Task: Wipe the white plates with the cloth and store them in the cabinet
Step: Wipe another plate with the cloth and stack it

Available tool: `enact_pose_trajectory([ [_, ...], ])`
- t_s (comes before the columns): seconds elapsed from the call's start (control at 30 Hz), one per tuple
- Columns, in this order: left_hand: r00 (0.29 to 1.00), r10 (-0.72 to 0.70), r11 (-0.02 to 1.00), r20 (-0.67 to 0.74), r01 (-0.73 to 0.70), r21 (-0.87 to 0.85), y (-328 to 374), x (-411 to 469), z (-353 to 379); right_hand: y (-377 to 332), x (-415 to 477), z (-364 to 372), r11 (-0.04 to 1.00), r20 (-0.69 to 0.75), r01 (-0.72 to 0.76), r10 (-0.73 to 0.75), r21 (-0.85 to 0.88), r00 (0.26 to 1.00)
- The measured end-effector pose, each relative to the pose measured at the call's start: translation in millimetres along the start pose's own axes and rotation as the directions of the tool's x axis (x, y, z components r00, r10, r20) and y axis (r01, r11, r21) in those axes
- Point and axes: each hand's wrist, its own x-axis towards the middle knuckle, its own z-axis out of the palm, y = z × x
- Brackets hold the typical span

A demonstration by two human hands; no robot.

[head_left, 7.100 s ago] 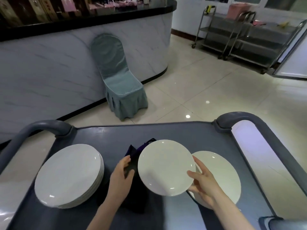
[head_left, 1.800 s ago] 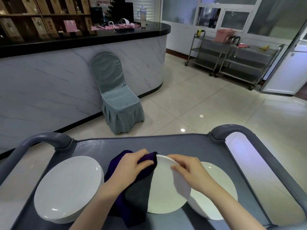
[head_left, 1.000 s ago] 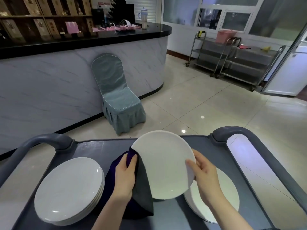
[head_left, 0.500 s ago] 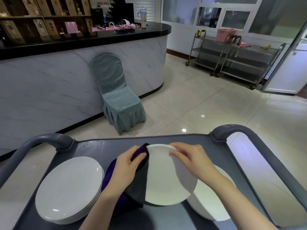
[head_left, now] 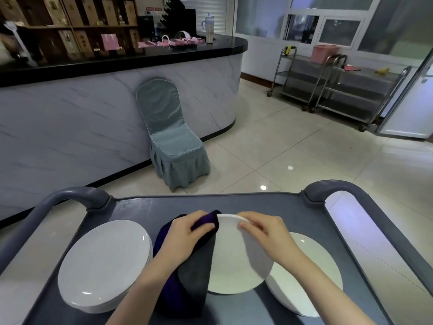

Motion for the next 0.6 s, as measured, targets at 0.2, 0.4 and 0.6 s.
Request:
enact_pose_trajectory([
  [0.2,0.903,-0.369,0.876,-0.221,0.258,-0.408,-8,-20,8,-5,-3,-19,0.903,-0.135,-0.150,0.221,0.402,0.966],
  [0.4,0.998,-0.052,0.998,-0.029,0.051,-0.044,-3,-4,-2,-3,0,-1,0.997,0.049,-0.049,0.046,0.057,0.998],
  [0.6,0.956,-0.208,0.962,-0.207,0.162,-0.218,-9,-11,7,2,-3,-4,0.955,-0.114,-0.113,0.149,0.275,0.982],
])
